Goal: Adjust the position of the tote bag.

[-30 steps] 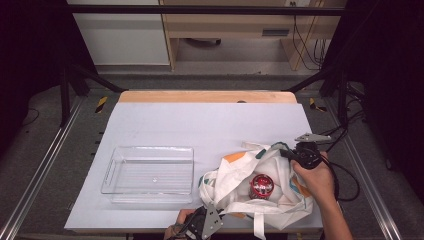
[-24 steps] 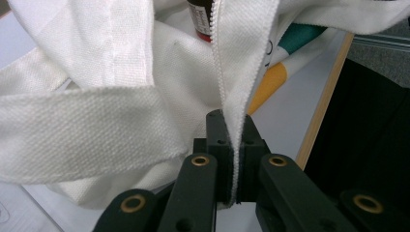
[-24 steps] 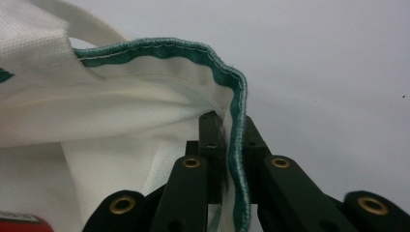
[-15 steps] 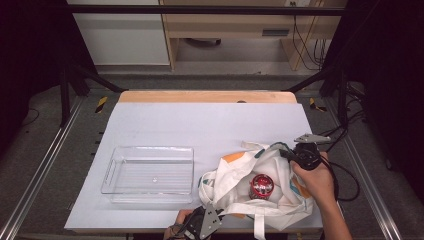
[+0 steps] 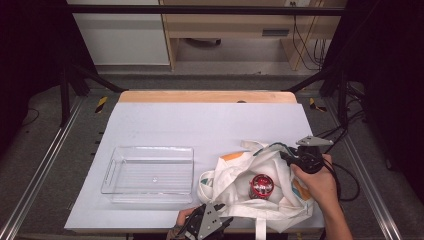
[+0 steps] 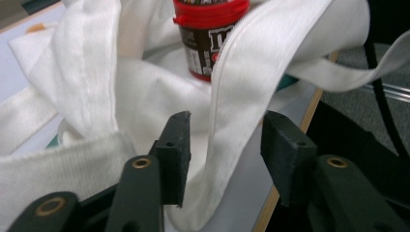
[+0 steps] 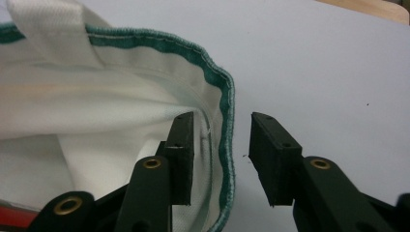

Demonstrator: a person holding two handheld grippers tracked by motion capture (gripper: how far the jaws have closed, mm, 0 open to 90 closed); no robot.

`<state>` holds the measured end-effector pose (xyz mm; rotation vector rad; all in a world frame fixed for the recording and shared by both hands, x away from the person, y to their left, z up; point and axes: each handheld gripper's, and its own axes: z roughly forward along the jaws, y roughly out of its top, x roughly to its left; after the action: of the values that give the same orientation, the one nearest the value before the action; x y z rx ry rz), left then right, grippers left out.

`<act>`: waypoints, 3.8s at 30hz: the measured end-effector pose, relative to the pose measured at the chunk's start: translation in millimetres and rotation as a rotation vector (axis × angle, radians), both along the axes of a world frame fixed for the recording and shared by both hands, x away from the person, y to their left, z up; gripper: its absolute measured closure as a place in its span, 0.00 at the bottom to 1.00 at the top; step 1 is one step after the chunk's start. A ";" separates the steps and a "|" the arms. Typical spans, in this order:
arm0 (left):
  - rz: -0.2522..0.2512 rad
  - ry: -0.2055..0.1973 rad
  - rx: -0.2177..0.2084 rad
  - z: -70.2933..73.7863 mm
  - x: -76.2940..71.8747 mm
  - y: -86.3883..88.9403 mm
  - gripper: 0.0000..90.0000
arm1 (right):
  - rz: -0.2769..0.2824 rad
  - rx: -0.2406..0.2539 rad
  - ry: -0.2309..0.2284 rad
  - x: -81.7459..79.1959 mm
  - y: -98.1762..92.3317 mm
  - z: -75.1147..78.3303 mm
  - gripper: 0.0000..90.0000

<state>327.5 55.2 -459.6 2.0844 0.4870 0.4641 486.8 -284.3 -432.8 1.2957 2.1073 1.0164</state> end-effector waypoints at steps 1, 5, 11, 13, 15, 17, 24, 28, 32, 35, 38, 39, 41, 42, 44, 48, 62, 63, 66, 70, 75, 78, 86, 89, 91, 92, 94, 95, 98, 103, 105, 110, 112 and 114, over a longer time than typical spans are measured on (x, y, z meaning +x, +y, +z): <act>0.001 -0.004 -0.008 1.4 -0.7 -0.3 0.56 | 0.006 0.003 -0.004 -0.5 0.0 1.2 0.66; 0.007 -0.007 -0.051 8.1 -1.1 2.5 0.52 | 0.001 0.002 -0.023 -3.3 2.6 6.0 0.59; 0.016 -0.014 -0.102 20.2 1.2 7.3 0.46 | -0.025 -0.001 -0.038 -6.0 1.6 9.2 0.48; 0.011 -0.021 -0.124 25.3 -0.1 8.5 0.46 | -0.030 -0.003 -0.039 -7.0 1.7 9.5 0.46; 0.011 -0.031 -0.139 31.1 -0.5 9.9 0.44 | -0.022 -0.011 -0.045 -8.1 1.2 10.6 0.43; 0.010 -0.033 -0.158 36.9 -0.7 11.9 0.44 | -0.024 -0.008 -0.049 -10.0 1.2 12.4 0.42; 0.057 -0.053 -0.165 54.8 8.8 17.6 0.44 | -0.023 -0.005 -0.068 -14.5 1.3 20.5 0.37; 0.104 -0.075 -0.154 69.4 25.1 18.7 0.44 | -0.018 -0.013 -0.083 -20.6 4.3 28.6 0.34; 0.121 -0.088 -0.136 82.0 42.9 13.3 0.43 | -0.006 -0.023 -0.102 -31.9 7.1 37.9 0.33; 0.111 -0.098 -0.115 90.1 52.3 4.2 0.40 | 0.001 -0.039 -0.118 -41.4 7.4 48.0 0.33; 0.096 -0.095 -0.092 94.9 62.4 -4.3 0.38 | -0.002 -0.040 -0.129 -52.4 7.4 58.6 0.35; 0.089 -0.087 -0.080 95.6 65.7 -7.0 0.36 | 0.000 -0.044 -0.130 -56.7 7.8 62.1 0.36; 0.095 -0.100 -0.059 96.3 71.2 -11.0 0.35 | 0.003 -0.045 -0.140 -66.5 8.6 69.0 0.39; 0.096 -0.107 -0.049 96.2 74.7 -12.7 0.35 | 0.003 -0.051 -0.145 -71.6 8.6 72.0 0.40; 0.087 -0.084 -0.016 94.1 84.3 -17.7 0.33 | 0.002 -0.046 -0.150 -82.3 9.0 76.4 0.43; 0.055 -0.055 0.047 85.9 97.8 -32.5 0.28 | 0.004 -0.058 -0.145 -97.7 7.5 77.6 0.46; 0.012 0.018 0.178 62.6 126.5 -64.2 0.40 | 0.000 -0.104 -0.026 -121.4 18.7 36.8 0.46; 0.004 0.025 0.196 62.1 126.8 -64.0 0.44 | -0.003 -0.107 -0.024 -122.9 18.0 35.5 0.46; 0.012 0.034 0.251 60.5 128.5 -61.8 0.59 | -0.023 -0.122 -0.028 -128.6 14.9 34.0 0.52; 0.019 0.047 0.265 61.7 131.2 -56.1 0.79 | -0.020 -0.126 -0.018 -133.0 9.2 32.8 0.67; 0.048 0.049 0.239 67.7 134.1 -48.3 0.85 | -0.005 -0.124 -0.018 -133.4 1.9 30.5 0.94; 0.063 0.047 0.231 70.7 137.5 -42.7 0.87 | -0.026 -0.120 -0.028 -133.9 -5.8 32.3 0.98; 0.095 0.039 0.201 78.8 142.3 -33.1 0.89 | -0.064 -0.108 -0.039 -135.3 -28.5 38.3 0.99; 0.103 0.037 0.195 82.0 143.7 -29.6 0.89 | -0.076 -0.104 -0.054 -136.2 -34.0 43.9 0.99; 0.112 0.034 0.188 84.6 145.1 -26.2 0.89 | -0.081 -0.106 -0.067 -137.3 -36.9 48.5 0.99; 0.115 0.032 0.191 86.4 146.1 -24.1 0.89 | -0.083 -0.103 -0.073 -138.0 -38.2 50.7 0.99; 0.127 0.027 0.183 89.2 147.5 -20.4 0.89 | -0.088 -0.100 -0.088 -139.5 -40.9 55.0 0.99; 0.129 0.025 0.189 90.6 148.2 -18.4 0.89 | -0.092 -0.102 -0.096 -140.1 -42.4 56.7 0.99; 0.133 0.032 0.198 90.1 150.0 -16.0 0.89 | -0.097 -0.098 -0.097 -140.8 -46.5 56.6 0.99; 0.129 0.060 0.230 79.7 152.5 -21.2 0.89 | -0.096 -0.091 -0.062 -137.2 -50.1 38.1 0.99; 0.125 0.069 0.243 76.5 152.6 -23.8 0.89 | -0.097 -0.095 -0.040 -135.6 -50.0 29.5 0.99; 0.118 0.081 0.270 70.0 152.6 -27.4 0.89 | -0.093 -0.077 -0.007 -129.4 -57.9 14.0 0.99; 0.117 0.088 0.283 68.0 152.1 -27.7 0.89 | -0.093 -0.064 -0.001 -128.0 -60.4 10.1 0.99; 0.116 0.091 0.285 66.4 151.6 -27.6 0.89 | -0.090 -0.059 0.003 -127.2 -62.5 6.4 0.99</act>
<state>479.1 27.6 -393.3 2.3675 0.6273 0.5334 359.6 -346.8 -426.4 1.3505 2.0458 0.9084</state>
